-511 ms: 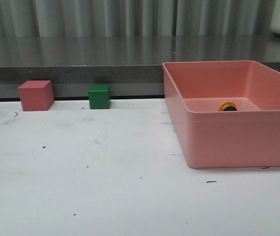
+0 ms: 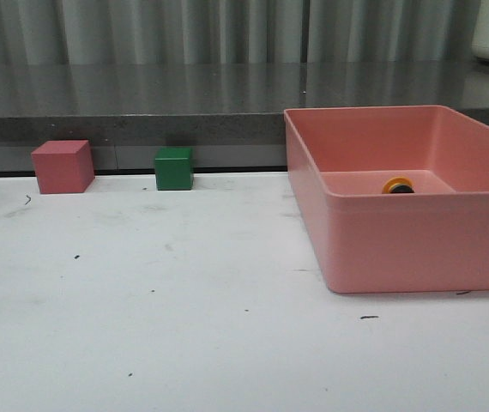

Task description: Place and stand button with both arms

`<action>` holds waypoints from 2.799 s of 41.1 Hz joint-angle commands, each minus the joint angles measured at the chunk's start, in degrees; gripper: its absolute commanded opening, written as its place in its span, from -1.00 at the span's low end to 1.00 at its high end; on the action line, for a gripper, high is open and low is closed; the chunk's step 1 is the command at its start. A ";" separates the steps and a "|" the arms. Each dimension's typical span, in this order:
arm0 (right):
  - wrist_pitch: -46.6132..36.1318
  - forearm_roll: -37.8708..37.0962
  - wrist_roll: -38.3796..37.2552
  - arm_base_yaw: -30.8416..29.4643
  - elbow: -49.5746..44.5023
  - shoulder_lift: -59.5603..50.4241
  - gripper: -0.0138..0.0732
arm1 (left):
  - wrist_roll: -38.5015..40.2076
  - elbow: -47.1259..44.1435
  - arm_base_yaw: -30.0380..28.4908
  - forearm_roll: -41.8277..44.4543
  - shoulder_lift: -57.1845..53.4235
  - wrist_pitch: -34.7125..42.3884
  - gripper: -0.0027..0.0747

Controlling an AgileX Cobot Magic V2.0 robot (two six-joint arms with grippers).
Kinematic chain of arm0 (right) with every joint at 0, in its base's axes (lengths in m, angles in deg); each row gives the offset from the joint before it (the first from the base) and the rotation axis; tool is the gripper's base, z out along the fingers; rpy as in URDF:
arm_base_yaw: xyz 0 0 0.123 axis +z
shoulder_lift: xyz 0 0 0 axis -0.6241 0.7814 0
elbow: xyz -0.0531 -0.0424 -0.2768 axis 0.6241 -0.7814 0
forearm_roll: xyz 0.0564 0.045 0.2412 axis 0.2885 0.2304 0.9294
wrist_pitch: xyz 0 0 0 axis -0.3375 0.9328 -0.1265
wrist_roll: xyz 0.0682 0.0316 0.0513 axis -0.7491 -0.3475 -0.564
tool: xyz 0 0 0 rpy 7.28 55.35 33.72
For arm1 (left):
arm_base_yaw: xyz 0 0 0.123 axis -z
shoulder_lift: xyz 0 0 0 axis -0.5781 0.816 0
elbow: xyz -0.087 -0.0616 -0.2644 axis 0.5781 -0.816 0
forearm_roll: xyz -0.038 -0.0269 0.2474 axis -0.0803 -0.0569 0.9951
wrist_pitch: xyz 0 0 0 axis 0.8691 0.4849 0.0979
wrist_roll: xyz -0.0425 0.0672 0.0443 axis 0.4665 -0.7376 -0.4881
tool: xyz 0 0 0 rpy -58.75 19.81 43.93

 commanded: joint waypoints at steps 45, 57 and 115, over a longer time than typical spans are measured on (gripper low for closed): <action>24.58 -1.28 0.37 -0.33 40.68 17.97 -0.95 | 0.12 43.02 0.05 -0.21 18.99 -29.30 -0.98; 32.03 -1.28 0.37 -0.33 41.06 28.07 -0.95 | 0.12 43.08 0.05 -0.21 28.03 -29.54 -0.98; 46.75 -0.71 0.48 7.90 55.90 57.46 0.52 | 0.12 43.08 19.16 -1.43 39.47 -29.66 0.40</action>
